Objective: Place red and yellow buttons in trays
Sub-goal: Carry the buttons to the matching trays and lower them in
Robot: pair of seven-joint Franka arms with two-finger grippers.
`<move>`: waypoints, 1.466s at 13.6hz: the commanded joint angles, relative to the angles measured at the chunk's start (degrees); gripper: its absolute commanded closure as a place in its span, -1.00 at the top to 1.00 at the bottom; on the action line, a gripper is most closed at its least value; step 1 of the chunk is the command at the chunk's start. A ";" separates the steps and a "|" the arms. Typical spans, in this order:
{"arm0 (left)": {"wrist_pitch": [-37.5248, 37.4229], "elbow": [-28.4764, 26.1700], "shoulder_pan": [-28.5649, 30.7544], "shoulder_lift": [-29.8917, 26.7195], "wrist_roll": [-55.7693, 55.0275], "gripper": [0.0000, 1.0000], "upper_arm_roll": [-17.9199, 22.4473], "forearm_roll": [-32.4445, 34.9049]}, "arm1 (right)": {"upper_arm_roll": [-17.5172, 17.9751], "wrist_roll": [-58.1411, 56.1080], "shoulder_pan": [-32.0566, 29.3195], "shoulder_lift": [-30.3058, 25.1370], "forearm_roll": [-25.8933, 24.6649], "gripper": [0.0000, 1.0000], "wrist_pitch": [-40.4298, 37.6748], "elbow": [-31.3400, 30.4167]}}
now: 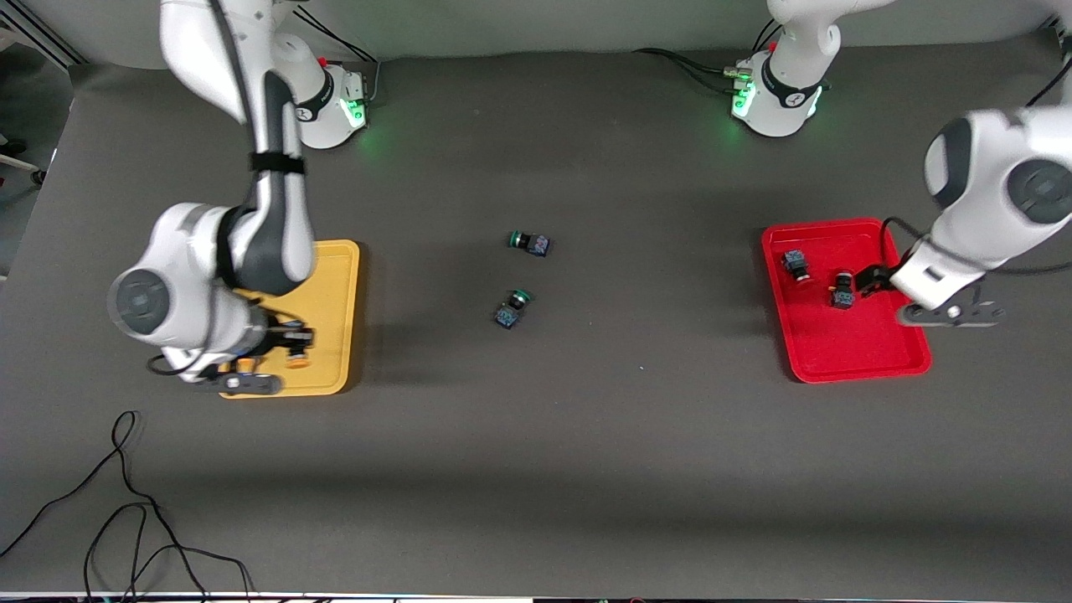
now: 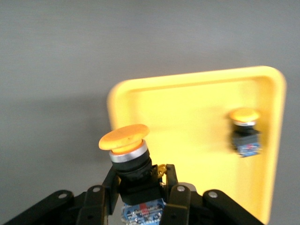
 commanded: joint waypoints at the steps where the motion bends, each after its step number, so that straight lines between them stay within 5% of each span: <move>1: -10.18 6.51 -2.78 -4.38 0.60 1.00 0.17 -4.33 | 3.69 -4.59 -5.37 4.30 3.59 -0.68 1.57 -0.85; 3: -11.08 4.87 -3.76 -10.34 0.59 1.00 0.17 -5.84 | 7.30 -4.69 -7.32 6.86 5.98 -0.68 2.63 -0.95; 5: -14.31 10.54 -3.67 -9.76 2.60 1.00 0.44 -5.93 | 8.19 -4.17 -7.24 7.84 6.60 -0.68 2.54 -1.21; 7: -16.10 9.97 -3.67 -10.28 2.53 1.00 0.44 -6.36 | 9.60 -4.16 -7.33 9.24 8.35 -0.67 2.63 -1.30; 8: -16.01 11.27 -3.41 -9.76 2.88 1.00 0.52 -6.28 | 9.61 -4.08 -7.33 9.25 8.53 -0.51 2.46 -1.21; 10: -19.15 15.31 -3.14 -7.30 2.88 1.00 0.61 -6.45 | 9.52 -3.99 -7.41 8.72 8.54 0.85 2.02 -1.12; 11: -19.61 16.28 -3.05 -6.86 2.88 1.00 0.70 -6.45 | 9.26 -3.99 -7.41 8.28 8.54 0.99 1.84 -1.04; 15: -19.18 15.43 -2.97 -5.80 3.14 1.00 0.88 -6.02 | 4.70 -3.90 -5.66 3.20 7.57 0.99 -0.87 0.89; 20: -19.25 15.15 -0.59 -5.89 8.51 1.00 1.23 -6.28 | -0.49 -3.81 -5.22 -0.68 1.25 0.99 -12.81 11.51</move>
